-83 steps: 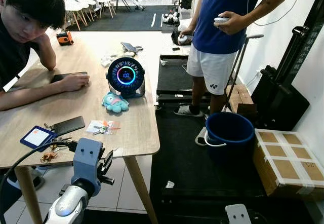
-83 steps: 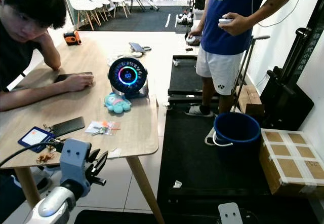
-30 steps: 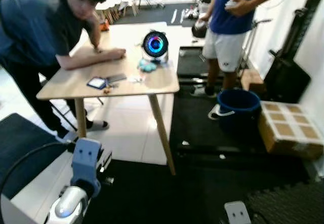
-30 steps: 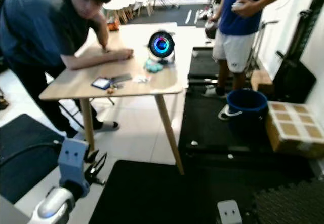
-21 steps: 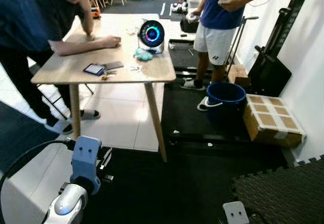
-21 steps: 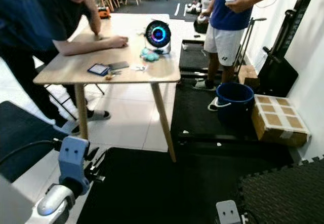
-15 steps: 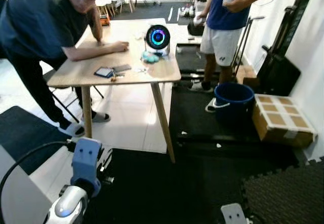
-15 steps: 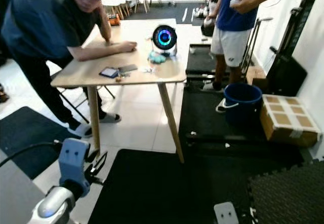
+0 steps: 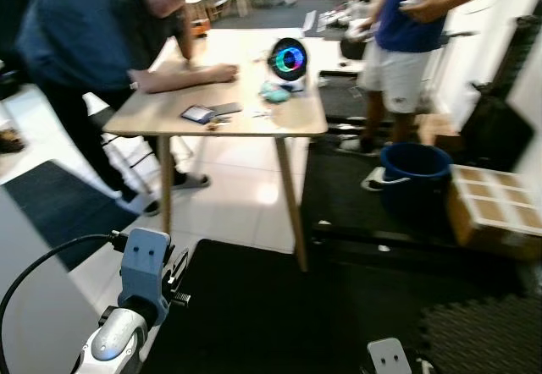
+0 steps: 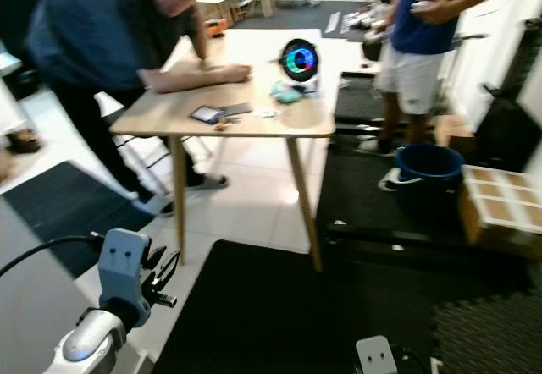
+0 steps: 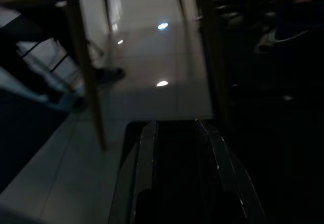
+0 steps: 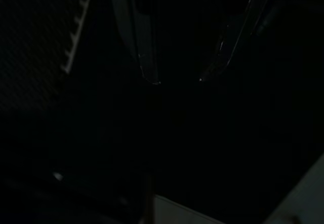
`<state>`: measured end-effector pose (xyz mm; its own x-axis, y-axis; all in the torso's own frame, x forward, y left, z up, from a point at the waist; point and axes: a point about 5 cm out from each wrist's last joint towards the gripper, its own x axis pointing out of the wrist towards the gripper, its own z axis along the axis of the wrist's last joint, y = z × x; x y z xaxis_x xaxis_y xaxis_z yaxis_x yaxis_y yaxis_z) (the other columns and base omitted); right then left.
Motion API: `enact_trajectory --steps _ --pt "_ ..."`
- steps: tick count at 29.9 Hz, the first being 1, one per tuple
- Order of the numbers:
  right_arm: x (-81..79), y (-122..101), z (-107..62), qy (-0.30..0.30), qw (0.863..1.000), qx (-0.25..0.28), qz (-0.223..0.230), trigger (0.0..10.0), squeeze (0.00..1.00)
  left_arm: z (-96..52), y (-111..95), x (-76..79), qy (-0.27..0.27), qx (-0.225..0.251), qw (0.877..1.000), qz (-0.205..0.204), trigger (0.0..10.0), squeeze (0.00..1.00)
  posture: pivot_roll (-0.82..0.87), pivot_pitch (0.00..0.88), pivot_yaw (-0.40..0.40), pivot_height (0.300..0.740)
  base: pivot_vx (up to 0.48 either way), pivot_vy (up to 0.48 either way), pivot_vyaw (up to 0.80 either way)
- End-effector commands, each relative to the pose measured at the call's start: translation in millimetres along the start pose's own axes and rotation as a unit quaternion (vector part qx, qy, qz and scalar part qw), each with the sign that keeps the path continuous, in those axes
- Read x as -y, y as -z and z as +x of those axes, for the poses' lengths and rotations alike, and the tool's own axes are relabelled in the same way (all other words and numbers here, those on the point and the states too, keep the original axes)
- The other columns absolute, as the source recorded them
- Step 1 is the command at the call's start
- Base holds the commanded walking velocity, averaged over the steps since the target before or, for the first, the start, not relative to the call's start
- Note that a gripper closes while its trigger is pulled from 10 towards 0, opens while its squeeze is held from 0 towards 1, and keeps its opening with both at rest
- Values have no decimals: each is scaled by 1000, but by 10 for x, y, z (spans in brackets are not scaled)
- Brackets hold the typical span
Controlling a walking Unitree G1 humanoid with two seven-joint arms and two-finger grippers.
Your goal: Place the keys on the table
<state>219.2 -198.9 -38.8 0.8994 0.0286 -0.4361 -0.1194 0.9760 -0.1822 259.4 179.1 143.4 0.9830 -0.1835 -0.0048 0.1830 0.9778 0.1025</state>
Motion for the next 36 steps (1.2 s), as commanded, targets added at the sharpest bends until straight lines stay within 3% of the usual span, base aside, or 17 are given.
enact_trajectory --steps 1,36 --pt "-29 51 -34 -6 1000 -6 3 10000 0 -17 51 -5 -3 -13 1000 0 10000 0 108 122 36 740 0 0 800" --pt "-32 47 -36 -9 1000 -3 3 10000 0 0 56 11 1 -15 1000 1 10000 0 103 116 38 740 0 0 800"
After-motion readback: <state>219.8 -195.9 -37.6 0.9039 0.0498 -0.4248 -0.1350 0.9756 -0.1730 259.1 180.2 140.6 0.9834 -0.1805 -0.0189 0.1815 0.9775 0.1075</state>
